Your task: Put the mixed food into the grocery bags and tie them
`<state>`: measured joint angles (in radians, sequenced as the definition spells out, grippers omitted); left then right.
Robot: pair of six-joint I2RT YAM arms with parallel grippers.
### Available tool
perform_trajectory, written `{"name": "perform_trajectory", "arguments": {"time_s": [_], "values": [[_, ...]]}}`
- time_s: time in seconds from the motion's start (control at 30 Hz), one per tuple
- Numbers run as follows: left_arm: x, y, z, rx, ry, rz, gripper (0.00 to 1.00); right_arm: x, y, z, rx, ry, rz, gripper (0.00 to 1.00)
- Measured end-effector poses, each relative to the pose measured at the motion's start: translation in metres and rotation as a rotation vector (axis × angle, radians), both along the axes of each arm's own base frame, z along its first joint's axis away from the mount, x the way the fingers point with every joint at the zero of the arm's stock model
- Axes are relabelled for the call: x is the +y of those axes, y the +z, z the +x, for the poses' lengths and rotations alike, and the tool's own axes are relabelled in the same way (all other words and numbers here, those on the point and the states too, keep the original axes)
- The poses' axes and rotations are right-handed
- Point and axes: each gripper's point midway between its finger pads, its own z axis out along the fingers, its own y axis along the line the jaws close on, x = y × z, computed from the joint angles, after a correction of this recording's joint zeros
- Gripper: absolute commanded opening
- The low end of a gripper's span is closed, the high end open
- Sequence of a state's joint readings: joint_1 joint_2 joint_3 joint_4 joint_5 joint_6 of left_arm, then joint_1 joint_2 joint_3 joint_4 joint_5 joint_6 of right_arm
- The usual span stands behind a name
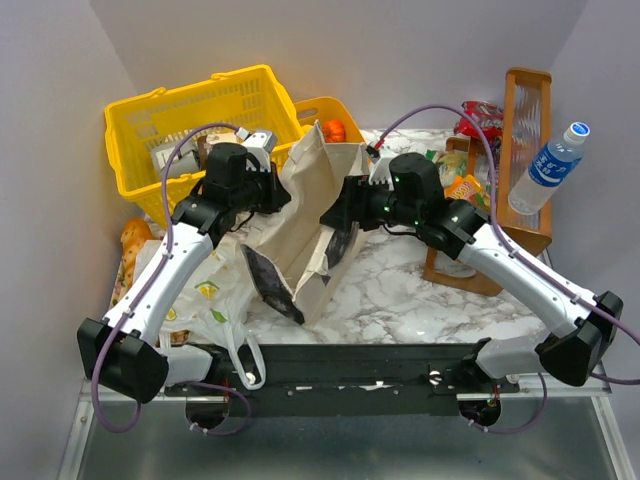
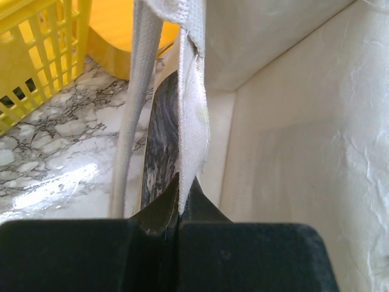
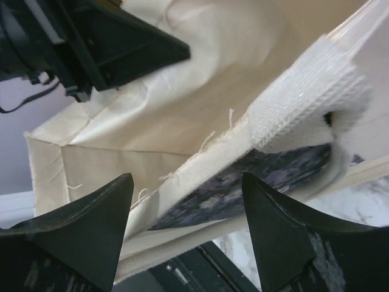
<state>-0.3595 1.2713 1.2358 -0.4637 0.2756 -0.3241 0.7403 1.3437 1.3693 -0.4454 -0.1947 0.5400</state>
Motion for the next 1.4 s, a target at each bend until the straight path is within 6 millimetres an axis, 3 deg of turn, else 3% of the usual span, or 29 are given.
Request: {"name": "perform_trajectory", "arguments": {"time_s": [0.03, 0.13, 0.17, 0.27, 0.37, 0.43, 0.67, 0.73, 0.83, 0.87, 0.9, 0.97, 1.03, 1.17, 1.27, 1.4], "values": [[0.000, 0.000, 0.000, -0.002, 0.003, 0.002, 0.00, 0.002, -0.007, -0.003, 0.018, 0.001, 0.000, 0.77], [0.000, 0.000, -0.002, -0.008, 0.004, 0.006, 0.00, 0.005, -0.024, -0.005, 0.062, -0.008, 0.005, 0.51], [0.000, 0.000, -0.002, -0.009, 0.003, 0.007, 0.00, 0.006, -0.026, -0.005, 0.073, -0.010, 0.012, 0.29], [0.004, -0.001, 0.001, -0.027, 0.015, 0.042, 0.00, 0.009, -0.024, -0.003, 0.070, -0.014, 0.030, 0.01], [0.021, -0.004, 0.006, -0.051, 0.068, 0.124, 0.00, 0.002, -0.023, 0.003, 0.045, -0.051, 0.011, 0.01], [0.043, -0.001, 0.010, -0.077, 0.135, 0.206, 0.00, -0.010, -0.023, 0.006, 0.022, -0.096, -0.027, 0.01], [0.110, 0.020, 0.017, -0.125, 0.324, 0.325, 0.00, -0.072, 0.002, 0.011, -0.069, -0.248, -0.078, 0.01], [0.117, 0.023, 0.015, -0.128, 0.343, 0.339, 0.00, -0.085, 0.003, 0.011, -0.087, -0.285, -0.092, 0.05], [0.116, 0.023, 0.013, -0.126, 0.331, 0.337, 0.00, -0.092, -0.008, 0.009, -0.079, -0.284, -0.135, 0.29], [0.114, 0.023, 0.012, -0.123, 0.321, 0.331, 0.00, -0.093, -0.013, 0.009, -0.078, -0.275, -0.158, 0.53], [0.113, 0.022, 0.012, -0.121, 0.314, 0.327, 0.00, -0.093, -0.016, 0.009, -0.080, -0.264, -0.175, 0.63], [0.111, 0.020, 0.012, -0.114, 0.300, 0.321, 0.00, -0.094, -0.017, 0.007, -0.089, -0.243, -0.199, 0.78], [0.108, 0.017, 0.012, -0.103, 0.285, 0.315, 0.00, -0.095, -0.008, 0.004, -0.115, -0.204, -0.214, 0.83], [0.105, 0.009, 0.015, -0.092, 0.269, 0.302, 0.00, -0.095, 0.049, -0.008, -0.244, -0.130, -0.168, 0.90], [0.103, 0.005, 0.017, -0.094, 0.261, 0.291, 0.00, -0.107, 0.117, -0.018, -0.387, -0.136, -0.115, 0.90], [0.098, 0.003, 0.019, -0.102, 0.244, 0.272, 0.00, -0.149, 0.217, -0.029, -0.588, -0.280, -0.080, 0.99]]}}
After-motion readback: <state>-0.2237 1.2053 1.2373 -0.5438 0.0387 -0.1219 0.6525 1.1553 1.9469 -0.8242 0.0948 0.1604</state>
